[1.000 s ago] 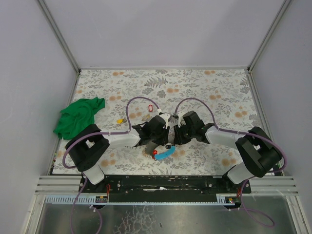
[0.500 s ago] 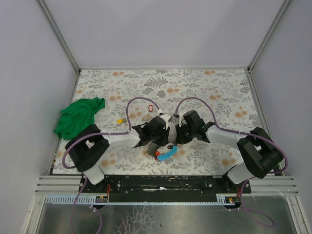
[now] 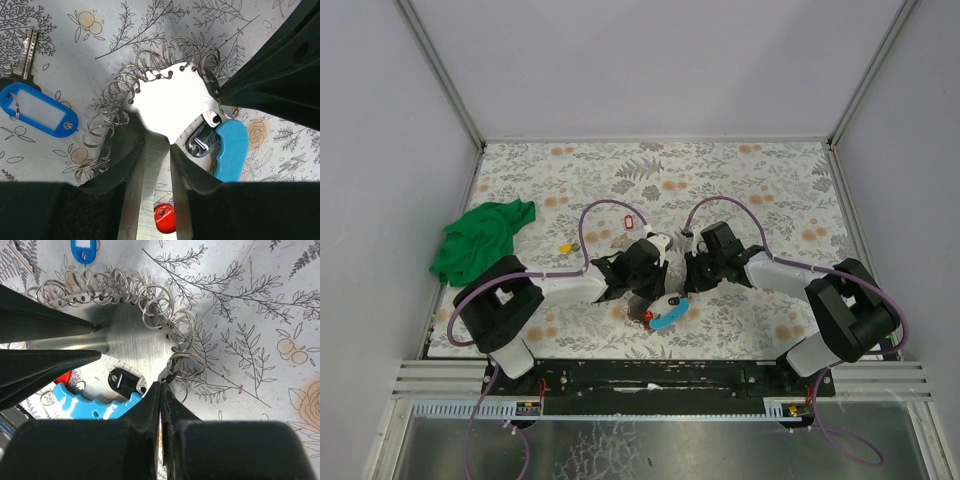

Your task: Put the keys on the keyring

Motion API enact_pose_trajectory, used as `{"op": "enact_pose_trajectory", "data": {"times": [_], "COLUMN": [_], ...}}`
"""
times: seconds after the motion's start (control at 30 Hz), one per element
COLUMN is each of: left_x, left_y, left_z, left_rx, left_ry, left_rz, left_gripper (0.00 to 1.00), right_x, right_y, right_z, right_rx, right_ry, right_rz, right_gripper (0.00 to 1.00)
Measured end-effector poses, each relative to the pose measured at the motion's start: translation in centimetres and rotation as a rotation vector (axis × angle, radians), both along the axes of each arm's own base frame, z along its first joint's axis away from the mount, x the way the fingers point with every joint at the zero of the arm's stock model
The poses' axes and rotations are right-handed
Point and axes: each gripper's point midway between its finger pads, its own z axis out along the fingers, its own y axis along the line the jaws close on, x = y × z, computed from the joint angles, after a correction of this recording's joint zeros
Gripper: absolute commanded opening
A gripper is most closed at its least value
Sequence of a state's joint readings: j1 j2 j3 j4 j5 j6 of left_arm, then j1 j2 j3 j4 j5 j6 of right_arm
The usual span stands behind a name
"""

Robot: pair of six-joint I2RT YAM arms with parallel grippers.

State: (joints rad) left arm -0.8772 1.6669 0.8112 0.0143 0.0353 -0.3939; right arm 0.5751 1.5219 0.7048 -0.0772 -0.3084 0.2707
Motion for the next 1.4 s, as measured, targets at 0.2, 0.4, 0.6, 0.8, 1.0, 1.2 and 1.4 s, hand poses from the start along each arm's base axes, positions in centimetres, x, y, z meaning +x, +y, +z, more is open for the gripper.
{"op": "enact_pose_trajectory", "data": {"times": [0.2,0.4,0.6,0.8,1.0,1.2,1.4], "left_x": [-0.2,-1.0,-0.9,-0.5,-0.7,-0.1,0.2], "left_y": [0.2,1.3,2.9,3.0,2.8,2.2,2.1], "left_z": [0.1,0.3,1.8,2.2,1.6,1.4,0.6], "left_rx": [0.0,-0.013,-0.106,-0.151,-0.146,-0.139,-0.117], "left_ry": [-0.002,0.011,0.017,0.028,0.055,0.064,0.081], "left_rz": [-0.003,-0.007,0.006,0.016,0.014,0.016,0.025], "left_gripper": [0.27,0.31,0.33,0.33,0.33,0.33,0.33], "right_x": [-0.5,0.0,0.1,0.2,0.4,-0.2,-0.5], "right_y": [0.3,1.1,2.4,1.1,-0.3,-0.9,-1.3], "right_z": [0.1,2.4,3.9,3.7,4.3,3.5,2.6], "right_rx": [0.02,0.07,0.151,0.086,0.016,-0.059,-0.115], "right_ry": [0.021,-0.016,-0.04,-0.056,-0.103,-0.106,-0.102], "right_rz": [0.02,0.046,0.079,0.044,0.006,0.003,0.004], "right_gripper": [0.0,0.0,0.08,0.23,0.32,0.34,0.35]}}
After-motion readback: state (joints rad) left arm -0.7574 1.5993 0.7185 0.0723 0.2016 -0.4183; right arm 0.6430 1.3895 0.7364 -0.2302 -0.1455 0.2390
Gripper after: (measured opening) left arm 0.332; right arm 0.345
